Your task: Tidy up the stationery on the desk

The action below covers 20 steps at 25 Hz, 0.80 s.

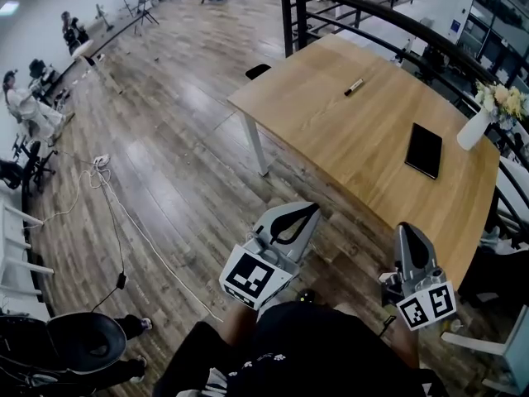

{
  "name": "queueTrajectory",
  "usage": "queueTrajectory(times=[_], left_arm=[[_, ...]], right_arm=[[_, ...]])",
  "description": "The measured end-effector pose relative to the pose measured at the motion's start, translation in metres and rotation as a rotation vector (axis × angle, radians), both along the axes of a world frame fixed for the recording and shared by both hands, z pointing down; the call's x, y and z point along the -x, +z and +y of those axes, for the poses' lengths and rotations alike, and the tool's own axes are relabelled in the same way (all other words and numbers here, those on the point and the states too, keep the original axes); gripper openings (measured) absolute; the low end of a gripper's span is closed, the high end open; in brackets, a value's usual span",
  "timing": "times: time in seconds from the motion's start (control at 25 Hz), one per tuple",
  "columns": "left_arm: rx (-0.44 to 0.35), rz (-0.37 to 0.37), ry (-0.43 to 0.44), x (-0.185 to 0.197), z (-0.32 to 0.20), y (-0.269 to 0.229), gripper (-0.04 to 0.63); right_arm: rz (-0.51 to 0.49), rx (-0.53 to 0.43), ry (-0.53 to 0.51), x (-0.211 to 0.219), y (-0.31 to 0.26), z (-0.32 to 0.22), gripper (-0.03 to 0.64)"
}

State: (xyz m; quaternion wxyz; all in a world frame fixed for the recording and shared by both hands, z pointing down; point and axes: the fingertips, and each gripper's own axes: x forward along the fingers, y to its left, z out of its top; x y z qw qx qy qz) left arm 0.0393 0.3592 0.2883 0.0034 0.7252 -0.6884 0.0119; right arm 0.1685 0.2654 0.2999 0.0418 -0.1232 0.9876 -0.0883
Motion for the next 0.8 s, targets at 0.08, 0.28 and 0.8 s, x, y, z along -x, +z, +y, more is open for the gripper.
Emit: queueTrajectory(times=[0.08,0.28,0.8], left_arm=[[0.010,0.004,-0.003,0.003,0.000,0.001,-0.008],[0.016,0.025,-0.001,0.008,-0.006,0.006,-0.008],[0.038,0.013,-0.018,0.030,-0.052,0.014,-0.008]], right_arm=[[0.003,0.003,0.008,0.001,0.001,-0.002,-0.006],[0.018,0.016,0.024,0.003,0.006,-0.011,-0.006],[-0.015,0.037,0.053,0.021,0.018,-0.071,-0.006]])
